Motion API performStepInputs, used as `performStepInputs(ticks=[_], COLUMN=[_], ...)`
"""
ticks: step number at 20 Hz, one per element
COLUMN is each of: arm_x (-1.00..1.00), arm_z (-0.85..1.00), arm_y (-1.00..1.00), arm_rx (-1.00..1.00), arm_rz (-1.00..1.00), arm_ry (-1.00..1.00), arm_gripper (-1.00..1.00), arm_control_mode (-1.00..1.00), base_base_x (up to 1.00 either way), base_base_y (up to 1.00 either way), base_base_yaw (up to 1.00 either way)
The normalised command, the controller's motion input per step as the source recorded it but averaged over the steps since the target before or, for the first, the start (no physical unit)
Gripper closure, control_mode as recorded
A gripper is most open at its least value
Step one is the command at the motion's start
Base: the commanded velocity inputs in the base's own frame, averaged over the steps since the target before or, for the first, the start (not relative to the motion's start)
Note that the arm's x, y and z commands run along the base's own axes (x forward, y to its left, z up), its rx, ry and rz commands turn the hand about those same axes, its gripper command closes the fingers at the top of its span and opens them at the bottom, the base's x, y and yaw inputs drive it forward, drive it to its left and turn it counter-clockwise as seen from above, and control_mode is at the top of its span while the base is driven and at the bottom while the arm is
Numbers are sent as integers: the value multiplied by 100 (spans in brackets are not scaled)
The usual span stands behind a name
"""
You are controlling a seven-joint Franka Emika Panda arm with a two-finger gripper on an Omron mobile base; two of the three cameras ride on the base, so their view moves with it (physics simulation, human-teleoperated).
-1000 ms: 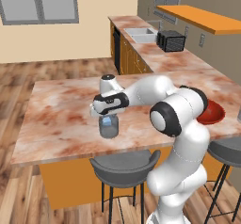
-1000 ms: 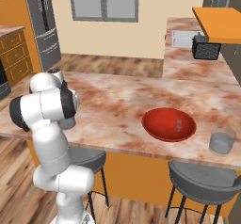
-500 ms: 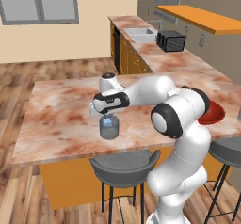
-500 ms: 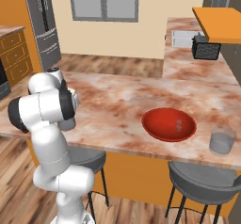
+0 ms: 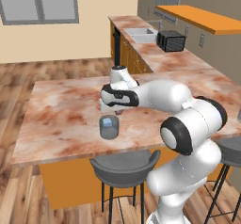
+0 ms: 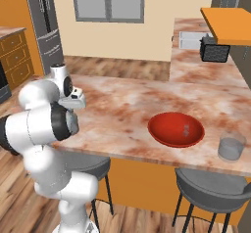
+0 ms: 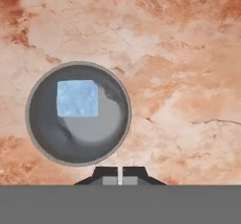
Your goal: There are four ice cubes in the ice bowl. Place two ice cubes in each glass of water.
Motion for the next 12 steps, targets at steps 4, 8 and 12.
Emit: performStepInputs(ticks=[4, 8, 12], arm_x=[-70, -65, -29], arm_z=[49, 54, 41], arm_y=[-100, -100, -100], arm_rx=[0, -2, -2], arm_rz=[5, 9, 9], arm_ry=[2, 0, 8], arm_gripper=[-100, -100, -100], arm_control_mode=[-100, -100, -100], base_base_x=[0, 0, 0], base_base_y=[0, 0, 0], base_base_yaw=[0, 0, 0])
